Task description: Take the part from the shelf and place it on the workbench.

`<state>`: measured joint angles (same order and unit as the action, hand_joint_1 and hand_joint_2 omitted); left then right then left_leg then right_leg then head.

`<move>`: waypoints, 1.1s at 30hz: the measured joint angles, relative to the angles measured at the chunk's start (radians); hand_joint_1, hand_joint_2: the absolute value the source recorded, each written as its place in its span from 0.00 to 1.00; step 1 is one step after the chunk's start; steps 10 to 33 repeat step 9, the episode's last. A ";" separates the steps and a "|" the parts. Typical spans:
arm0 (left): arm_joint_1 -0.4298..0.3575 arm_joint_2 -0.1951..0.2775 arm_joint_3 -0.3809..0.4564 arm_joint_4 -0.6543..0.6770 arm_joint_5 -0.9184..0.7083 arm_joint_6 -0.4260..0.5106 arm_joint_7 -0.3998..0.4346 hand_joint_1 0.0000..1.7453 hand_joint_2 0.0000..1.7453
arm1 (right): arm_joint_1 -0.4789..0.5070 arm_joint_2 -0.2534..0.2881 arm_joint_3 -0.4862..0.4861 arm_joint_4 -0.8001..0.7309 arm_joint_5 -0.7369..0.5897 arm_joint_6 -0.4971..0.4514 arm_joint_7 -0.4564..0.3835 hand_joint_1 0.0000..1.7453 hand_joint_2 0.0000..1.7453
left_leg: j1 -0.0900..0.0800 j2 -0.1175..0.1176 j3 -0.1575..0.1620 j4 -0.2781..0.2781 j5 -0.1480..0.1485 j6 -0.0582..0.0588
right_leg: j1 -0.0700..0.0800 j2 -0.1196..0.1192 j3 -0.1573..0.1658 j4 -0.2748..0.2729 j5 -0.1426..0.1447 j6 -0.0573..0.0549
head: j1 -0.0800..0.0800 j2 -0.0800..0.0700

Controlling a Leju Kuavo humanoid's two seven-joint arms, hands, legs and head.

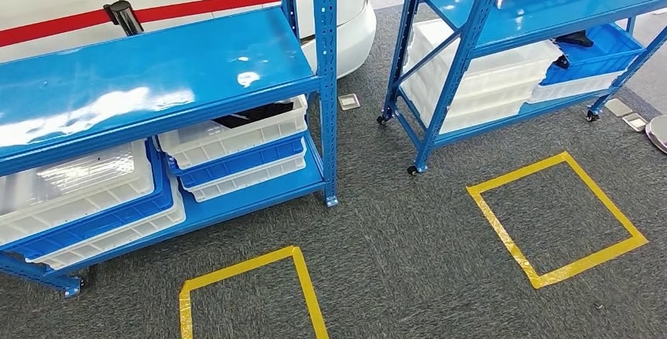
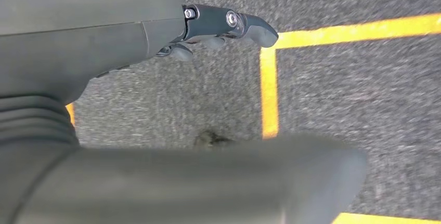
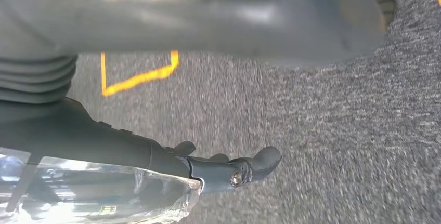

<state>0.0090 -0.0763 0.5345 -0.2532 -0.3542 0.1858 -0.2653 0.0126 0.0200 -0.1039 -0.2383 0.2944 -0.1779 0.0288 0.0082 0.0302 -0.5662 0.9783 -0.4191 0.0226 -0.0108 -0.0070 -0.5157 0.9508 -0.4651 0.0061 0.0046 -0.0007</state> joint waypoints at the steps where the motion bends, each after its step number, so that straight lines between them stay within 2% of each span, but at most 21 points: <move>1: 0.006 0.003 -0.025 -0.006 0.018 -0.009 0.013 0.00 0.00 | 0.006 -0.001 0.002 -0.006 -0.015 0.009 -0.002 0.00 0.00 | 0.000 0.000 0.000 0.000 0.000 0.000 | 0.000 0.000 0.000 0.000 0.000 0.000 | 0.000 0.000; 9: 0.054 0.025 -0.205 -0.052 0.145 -0.074 0.107 0.00 0.00 | 0.052 -0.006 0.026 -0.054 -0.120 0.072 -0.011 0.00 0.00 | 0.000 0.000 0.000 0.000 -0.001 0.000 | 0.000 0.000 -0.008 0.000 -0.001 0.000 | 0.000 0.000; 33: 0.054 0.025 -0.205 -0.052 0.145 -0.074 0.107 0.00 0.00 | 0.052 -0.006 0.026 -0.054 -0.120 0.072 -0.011 0.00 0.00 | 0.000 0.000 0.000 0.000 -0.001 0.000 | 0.000 0.000 -0.008 0.000 -0.001 0.000 | 0.000 0.000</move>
